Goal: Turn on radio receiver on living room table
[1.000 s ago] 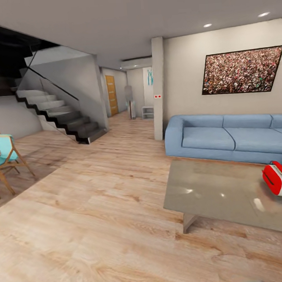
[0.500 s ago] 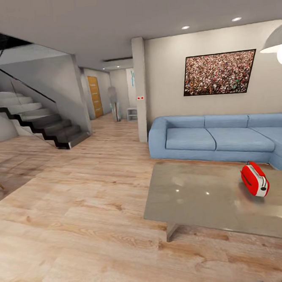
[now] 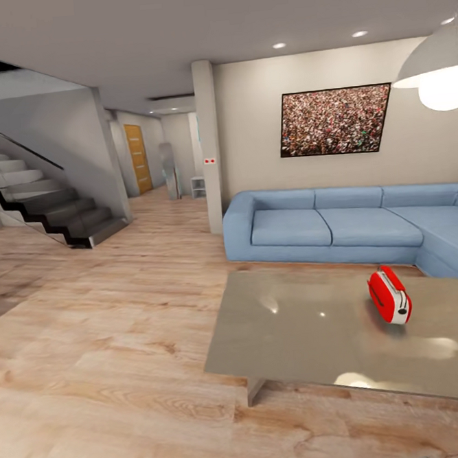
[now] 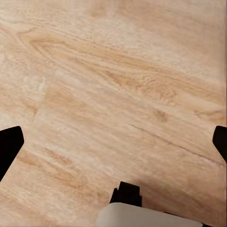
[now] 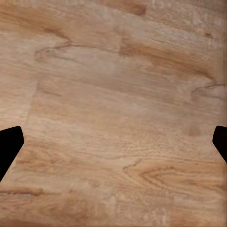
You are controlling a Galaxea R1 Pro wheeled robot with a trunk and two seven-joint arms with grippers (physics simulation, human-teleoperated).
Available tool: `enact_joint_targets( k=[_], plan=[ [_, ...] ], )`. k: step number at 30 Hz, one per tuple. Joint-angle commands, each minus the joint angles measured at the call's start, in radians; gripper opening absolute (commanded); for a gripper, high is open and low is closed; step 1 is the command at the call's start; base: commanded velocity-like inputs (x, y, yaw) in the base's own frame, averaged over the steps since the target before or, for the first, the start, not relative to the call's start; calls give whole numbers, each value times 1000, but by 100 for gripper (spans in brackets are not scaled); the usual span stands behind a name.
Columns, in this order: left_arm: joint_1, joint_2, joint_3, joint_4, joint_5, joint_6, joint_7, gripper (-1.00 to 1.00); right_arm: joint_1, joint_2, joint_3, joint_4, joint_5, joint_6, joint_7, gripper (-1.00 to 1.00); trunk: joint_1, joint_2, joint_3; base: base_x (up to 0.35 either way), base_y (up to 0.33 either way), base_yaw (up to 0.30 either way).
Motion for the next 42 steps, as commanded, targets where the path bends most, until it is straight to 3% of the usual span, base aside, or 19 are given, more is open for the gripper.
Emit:
enact_joint_targets(
  k=[1,15,32,42],
  plan=[
    [0,0,0,0,0,0,0,100,0,0,0,0,0,0,0,100,0,0,0,86,-241,-4],
    [0,0,0,0,-1,0,2,100,0,1,0,0,0,0,0,100,0,0,0,107,-306,-3],
    [0,2,1,1,-2,3,3,100,0,0,0,0,-1,0,0,100,0,0,-14,233,-259,-201],
    [0,2,2,1,-2,3,4,100,0,1,0,0,1,0,-1,100,0,0,-16,248,-247,-38]
  ],
)
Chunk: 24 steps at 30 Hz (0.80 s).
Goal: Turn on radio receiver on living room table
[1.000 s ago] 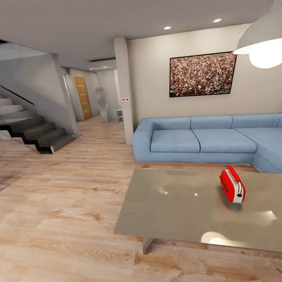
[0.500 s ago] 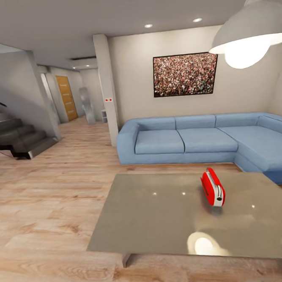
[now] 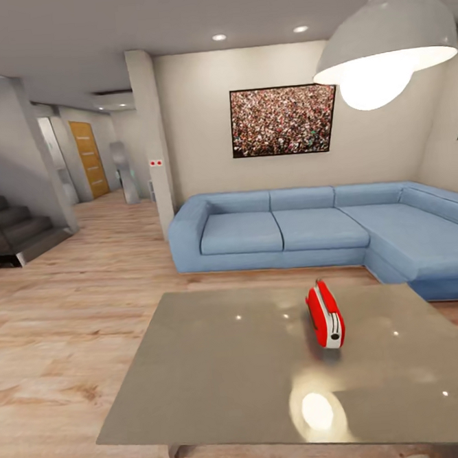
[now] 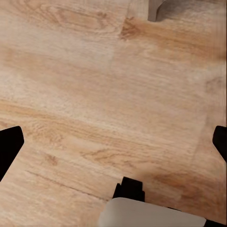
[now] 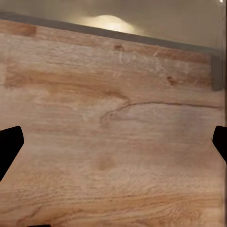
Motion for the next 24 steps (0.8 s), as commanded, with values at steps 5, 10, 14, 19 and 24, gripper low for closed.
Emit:
enact_joint_targets(
  k=[5,10,14,19,24],
  plan=[
    [0,0,0,0,0,0,1,100,0,1,0,0,0,0,0,100,0,0,0,248,-248,-1],
    [0,0,0,0,0,0,1,100,0,2,0,0,0,0,0,100,0,0,0,247,-257,0],
    [0,0,0,0,0,0,1,100,0,2,0,0,0,0,0,100,0,0,0,245,-260,0],
    [0,0,0,0,0,0,1,100,0,2,0,0,0,1,0,100,0,0,0,233,-268,0],
    [0,0,0,0,0,0,1,100,0,2,0,0,0,0,0,100,0,0,0,207,-284,0]
  ],
)
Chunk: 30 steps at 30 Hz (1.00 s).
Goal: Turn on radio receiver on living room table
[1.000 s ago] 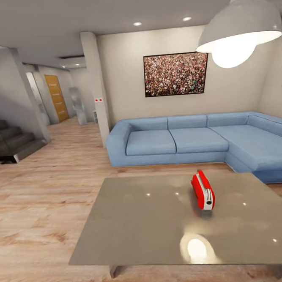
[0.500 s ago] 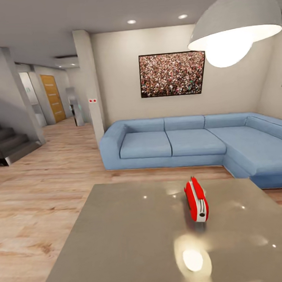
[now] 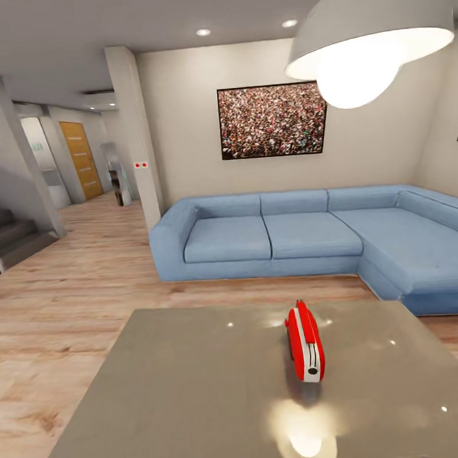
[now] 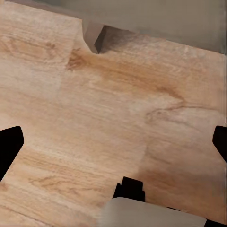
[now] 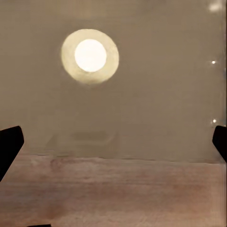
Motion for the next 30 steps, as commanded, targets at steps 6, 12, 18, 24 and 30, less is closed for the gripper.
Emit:
enact_joint_targets(
  k=[6,12,18,24,30],
  plan=[
    [0,0,0,0,0,0,0,100,0,0,0,0,0,0,0,100,0,0,0,192,-273,0],
    [0,0,0,0,0,0,0,100,0,0,0,0,0,0,0,100,0,0,0,40,-55,0],
    [0,0,0,0,0,-1,0,100,0,0,-1,-1,0,0,-1,100,0,0,-2,2,-3,0],
    [0,0,0,0,0,-2,0,100,0,0,-2,-1,0,0,-1,100,0,0,-10,0,0,0],
    [0,0,0,0,0,-2,0,100,0,0,0,-1,1,0,-1,100,0,0,-14,0,0,0]
  ],
)
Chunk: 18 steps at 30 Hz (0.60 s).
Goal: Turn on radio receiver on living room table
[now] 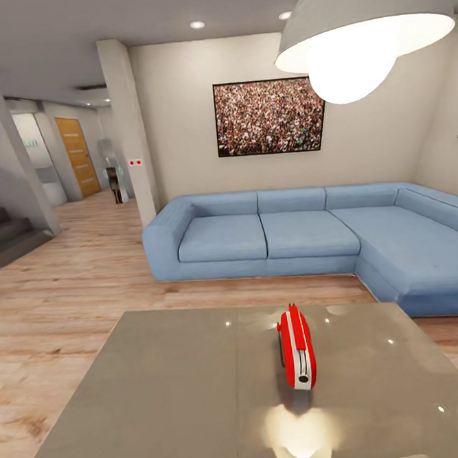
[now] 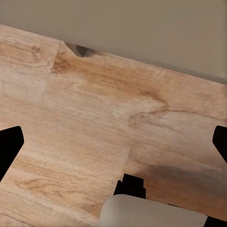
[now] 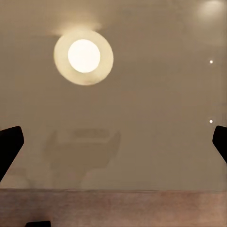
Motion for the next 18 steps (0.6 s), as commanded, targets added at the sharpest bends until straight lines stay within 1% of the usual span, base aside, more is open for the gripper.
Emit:
enact_joint_targets(
  k=[1,15,18],
  plan=[
    [0,0,0,0,0,0,0,100,0,0,0,0,0,0,0,100,0,0,0,0,0,0],
    [0,0,0,0,0,-2,-1,100,0,0,-1,0,5,0,0,100,0,0,0,0,0,0],
    [0,-1,0,0,0,-5,-2,100,-2,1,-1,-15,7,0,0,100,0,0,0,0,0,0]
  ],
)
